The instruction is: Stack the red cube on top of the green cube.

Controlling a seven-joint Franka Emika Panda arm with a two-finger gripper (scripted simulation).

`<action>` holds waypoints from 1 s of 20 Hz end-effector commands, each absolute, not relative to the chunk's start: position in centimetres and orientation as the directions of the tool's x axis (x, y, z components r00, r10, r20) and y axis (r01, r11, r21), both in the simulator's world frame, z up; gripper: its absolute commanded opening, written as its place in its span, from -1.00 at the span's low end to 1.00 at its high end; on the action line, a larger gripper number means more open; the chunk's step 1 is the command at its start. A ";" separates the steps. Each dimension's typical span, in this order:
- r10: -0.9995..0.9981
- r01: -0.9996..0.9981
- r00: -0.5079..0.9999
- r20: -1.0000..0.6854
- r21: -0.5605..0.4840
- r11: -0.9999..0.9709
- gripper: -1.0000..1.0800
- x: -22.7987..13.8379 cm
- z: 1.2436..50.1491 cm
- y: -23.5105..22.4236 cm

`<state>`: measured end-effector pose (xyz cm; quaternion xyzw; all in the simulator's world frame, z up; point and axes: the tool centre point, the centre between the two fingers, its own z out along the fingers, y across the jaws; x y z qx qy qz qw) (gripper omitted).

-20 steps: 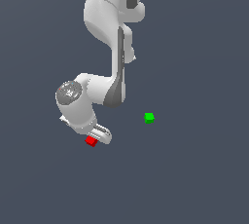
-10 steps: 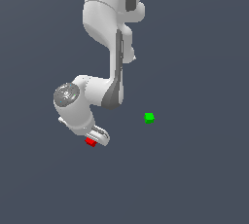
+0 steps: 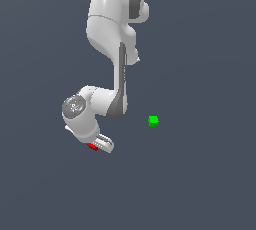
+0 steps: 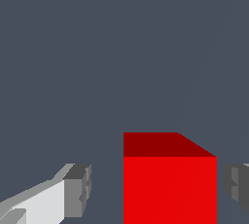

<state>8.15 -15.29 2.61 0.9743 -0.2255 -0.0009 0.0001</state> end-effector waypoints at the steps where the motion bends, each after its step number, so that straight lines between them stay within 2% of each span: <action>1: -0.439 -0.439 0.898 0.000 0.000 -0.898 0.92 8.2 1.9 -15.3; 5: -0.439 -0.439 0.898 0.000 0.000 -0.898 0.92 8.3 2.0 -15.3; 6: -0.439 -0.439 0.898 0.000 0.000 -0.898 -1.00 8.3 2.0 -15.3; 20: -0.439 -0.439 0.898 0.000 0.000 -0.898 -1.00 8.3 2.5 -15.3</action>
